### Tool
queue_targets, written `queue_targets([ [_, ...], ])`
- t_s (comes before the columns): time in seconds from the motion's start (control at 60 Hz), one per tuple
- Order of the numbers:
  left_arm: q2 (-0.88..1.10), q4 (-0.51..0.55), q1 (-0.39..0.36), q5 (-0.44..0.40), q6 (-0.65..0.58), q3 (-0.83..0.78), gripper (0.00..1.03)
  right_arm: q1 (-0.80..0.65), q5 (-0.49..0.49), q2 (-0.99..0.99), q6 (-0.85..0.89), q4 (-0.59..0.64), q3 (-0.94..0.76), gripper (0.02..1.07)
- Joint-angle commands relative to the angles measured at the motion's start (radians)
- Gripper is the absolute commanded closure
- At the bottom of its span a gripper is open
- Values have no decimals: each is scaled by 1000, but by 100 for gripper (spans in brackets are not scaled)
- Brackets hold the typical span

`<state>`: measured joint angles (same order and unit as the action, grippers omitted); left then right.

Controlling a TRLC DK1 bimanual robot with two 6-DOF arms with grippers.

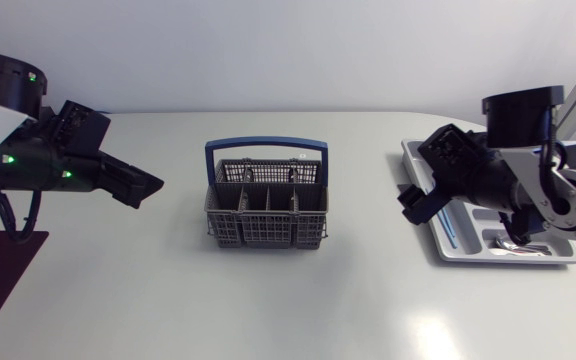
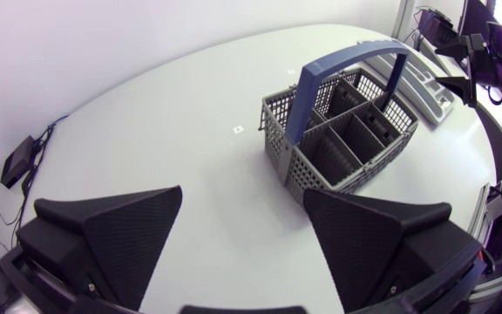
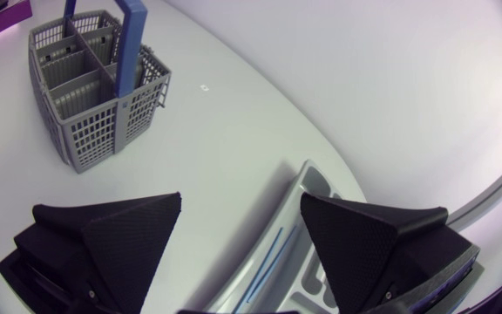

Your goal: Unload the cutlery basket into the drawer organizer.

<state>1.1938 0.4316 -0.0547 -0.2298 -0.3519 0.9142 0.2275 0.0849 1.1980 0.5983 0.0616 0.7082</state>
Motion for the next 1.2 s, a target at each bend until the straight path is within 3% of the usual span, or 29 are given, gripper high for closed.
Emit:
queue_targets([
  [0.0,-48,-16,18,3,-6,-55,6,-31,12,-60,-22,-2,-39,7],
  [0.267,-192,-76,107,32,-7,-130,5,-111,-25,-209,-101,9,-107,7],
  [0.383,-295,-146,105,49,16,-198,5,-128,-1,-265,-123,4,-131,7],
  [0.567,-385,-168,85,50,21,-259,5,-174,-10,-353,-166,-8,-185,7],
  [0.833,-603,-329,67,43,76,-422,5,-267,-8,-543,-299,-54,-300,7],
  [1.183,-783,-382,89,81,171,-583,5,-269,-10,-765,-333,-67,-435,7],
])
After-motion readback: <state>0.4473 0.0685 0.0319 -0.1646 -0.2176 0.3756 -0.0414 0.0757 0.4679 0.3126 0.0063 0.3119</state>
